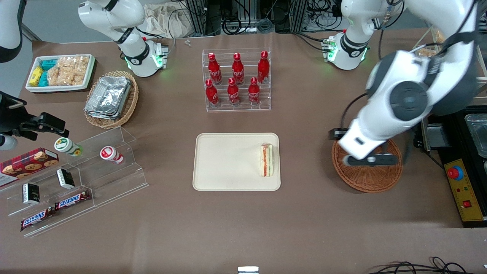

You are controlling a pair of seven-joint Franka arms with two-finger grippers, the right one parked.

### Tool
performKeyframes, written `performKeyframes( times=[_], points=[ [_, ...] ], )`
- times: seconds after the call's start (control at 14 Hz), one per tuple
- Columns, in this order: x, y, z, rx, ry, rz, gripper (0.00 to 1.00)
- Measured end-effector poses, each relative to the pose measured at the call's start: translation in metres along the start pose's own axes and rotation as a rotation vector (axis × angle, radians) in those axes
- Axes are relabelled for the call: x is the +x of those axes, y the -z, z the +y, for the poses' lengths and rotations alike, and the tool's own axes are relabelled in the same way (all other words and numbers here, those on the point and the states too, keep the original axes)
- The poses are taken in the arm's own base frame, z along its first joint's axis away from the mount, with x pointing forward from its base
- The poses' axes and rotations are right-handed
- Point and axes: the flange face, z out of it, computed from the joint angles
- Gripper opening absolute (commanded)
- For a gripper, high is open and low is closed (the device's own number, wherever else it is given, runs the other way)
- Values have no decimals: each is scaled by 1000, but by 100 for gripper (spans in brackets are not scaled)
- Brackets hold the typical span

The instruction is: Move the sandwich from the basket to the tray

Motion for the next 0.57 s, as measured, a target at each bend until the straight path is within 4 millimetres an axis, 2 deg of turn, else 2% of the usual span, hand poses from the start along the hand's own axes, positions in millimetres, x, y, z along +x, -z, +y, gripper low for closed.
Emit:
performKeyframes(
  times=[0.14,0.29,0.43,0.57],
  points=[
    [-6,14,-58,-22,-44,-1,100],
    [-20,18,-110,-14,-64,0,100],
    [-35,17,-141,-8,-76,13,100],
    [-42,14,-149,-5,-84,26,100]
  ],
)
